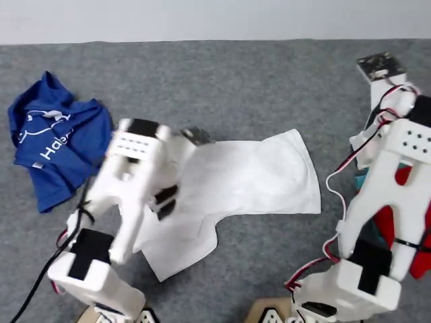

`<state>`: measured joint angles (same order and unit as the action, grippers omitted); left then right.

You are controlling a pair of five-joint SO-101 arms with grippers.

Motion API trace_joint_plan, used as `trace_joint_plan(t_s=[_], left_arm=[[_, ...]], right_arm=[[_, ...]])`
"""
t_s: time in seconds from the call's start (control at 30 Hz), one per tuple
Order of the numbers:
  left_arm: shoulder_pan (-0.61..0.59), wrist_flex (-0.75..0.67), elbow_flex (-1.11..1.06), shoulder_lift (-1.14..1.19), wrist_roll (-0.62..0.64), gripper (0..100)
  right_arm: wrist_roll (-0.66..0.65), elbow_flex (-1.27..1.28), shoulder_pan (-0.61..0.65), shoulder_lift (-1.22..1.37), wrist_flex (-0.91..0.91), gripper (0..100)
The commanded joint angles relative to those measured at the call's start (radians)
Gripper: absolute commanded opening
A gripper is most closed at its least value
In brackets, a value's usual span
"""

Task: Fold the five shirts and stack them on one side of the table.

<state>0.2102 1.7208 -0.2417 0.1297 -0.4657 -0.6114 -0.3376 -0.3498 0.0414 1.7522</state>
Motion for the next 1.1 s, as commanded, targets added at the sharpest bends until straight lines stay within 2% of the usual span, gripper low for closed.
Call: trace_joint_plan(t_s=[0.0,0.17,0.57,0.73,0.87,1.07], left_arm=[[0.094,-0.035,-0.019,-0.044,0.006,10],[0.18,-0.078,-0.021,-0.043,0.035,15],[0.207,-0.204,-0.044,0.167,0.043,12],[0.279,-0.158,-0.004,0.169,0.043,1],[0.334,-0.091,0.036,0.169,0.043,0],[0.344,0.0,0.134,0.169,0.043,0]], right_arm=[[0.003,-0.008,-0.018,0.01,0.035,33.3],[0.002,-0.008,-0.039,0.027,0.035,33.3],[0.002,-0.008,-0.039,0.021,0.035,33.3],[0.002,-0.008,-0.042,0.021,0.036,33.3],[0.006,-0.008,-0.042,0.019,0.036,33.3],[0.008,-0.008,-0.044,0.019,0.038,33.3]])
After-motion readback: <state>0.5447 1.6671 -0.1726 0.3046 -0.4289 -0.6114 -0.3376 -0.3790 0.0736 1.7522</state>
